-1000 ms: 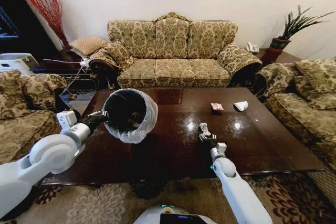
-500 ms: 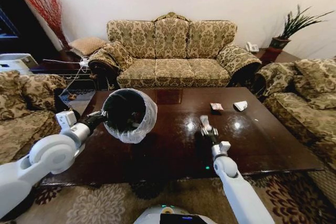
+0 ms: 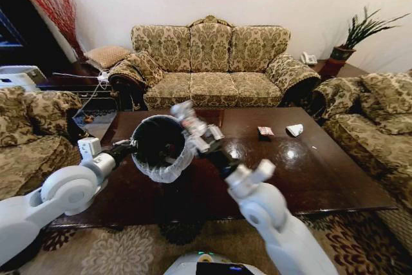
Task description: Move to the front of the table and place the trash on the table into the trash bin.
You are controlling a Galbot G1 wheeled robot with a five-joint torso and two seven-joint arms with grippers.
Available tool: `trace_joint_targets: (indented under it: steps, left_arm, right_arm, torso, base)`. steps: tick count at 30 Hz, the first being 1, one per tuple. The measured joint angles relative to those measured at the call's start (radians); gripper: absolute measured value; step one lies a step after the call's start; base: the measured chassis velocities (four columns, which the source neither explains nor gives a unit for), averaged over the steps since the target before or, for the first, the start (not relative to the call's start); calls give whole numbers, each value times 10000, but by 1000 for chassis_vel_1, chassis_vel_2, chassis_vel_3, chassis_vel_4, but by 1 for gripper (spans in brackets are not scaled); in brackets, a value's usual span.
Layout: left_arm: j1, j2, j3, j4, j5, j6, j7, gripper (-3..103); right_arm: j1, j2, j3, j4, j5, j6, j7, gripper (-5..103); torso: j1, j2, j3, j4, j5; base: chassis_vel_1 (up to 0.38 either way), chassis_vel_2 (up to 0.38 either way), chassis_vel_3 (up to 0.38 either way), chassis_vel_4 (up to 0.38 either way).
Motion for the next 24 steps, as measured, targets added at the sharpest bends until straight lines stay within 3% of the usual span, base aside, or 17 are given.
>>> trace_joint_targets:
  steps: [5,6,9,10,11,12,14,15,17,18,20,23,24]
  left_arm:
    - [-13,3,-33,-116,-19,13,-29,0]
    - [-10,-50,-35,-138,-19,15,-28,0]
    - [10,-132,-34,-147,-11,27,-26,0]
    - [13,-159,-32,-147,-4,28,-27,0]
    - [13,-185,-29,-147,5,28,-21,0]
    - [12,-199,-25,-147,9,28,-11,0]
    - [8,-209,-25,-144,9,28,-4,0]
    - [-2,-221,-30,-114,10,29,6,0]
    - [-18,-247,-56,-52,9,29,9,0]
    - [-37,-304,-94,21,13,29,8,0]
    - [-47,-360,-118,57,18,28,9,0]
    - [-105,-611,-135,199,59,25,38,0]
    - [-105,-611,-135,199,59,25,38,0]
  right_arm:
    - [498,227,-389,-561,-422,-364,172,52]
    - [524,233,-408,-574,-446,-355,148,62]
    - [493,213,-376,-505,-643,-307,47,62]
    - [464,203,-355,-440,-747,-282,20,73]
    - [399,188,-327,-338,-879,-192,-39,73]
    - [322,170,-287,-246,-952,-37,-112,84]
    - [232,160,-230,-143,-961,148,-175,84]
    - [10,160,-60,134,-999,328,-94,95]
    - [-276,161,216,568,-1118,255,220,95]
    - [-680,155,614,1093,-1174,146,559,100]
    - [-1003,135,960,1389,-1189,117,809,100]
    - [-2432,-6,3182,1508,-620,220,1392,100]
    - [-2432,-6,3182,1508,-620,220,1392,100]
  torso:
    - [0,0,0,1,-4]
    - [0,0,0,0,-3]
    - [0,0,1,0,-1]
    - [0,0,0,0,-1]
    - [0,0,0,0,-1]
    - [-1,0,0,0,-1]
    - [0,0,0,0,-2]
    - [0,0,0,2,0]
    - [0,0,0,2,0]
    - [0,0,0,0,0]
    - [0,0,-1,0,1]
    - [-3,1,-3,-2,0]
    - [-3,1,-3,-2,0]
  base:
    - [0,0,0,0]
    - [0,0,0,0]
    - [0,0,0,0]
    - [0,0,0,0]
    - [0,0,0,0]
    - [0,0,0,0]
    - [0,0,0,0]
    - [0,0,0,0]
    - [0,0,0,0]
    - [0,0,0,0]
    - [0,0,0,0]
    - [0,0,0,0]
    - [0,0,0,0]
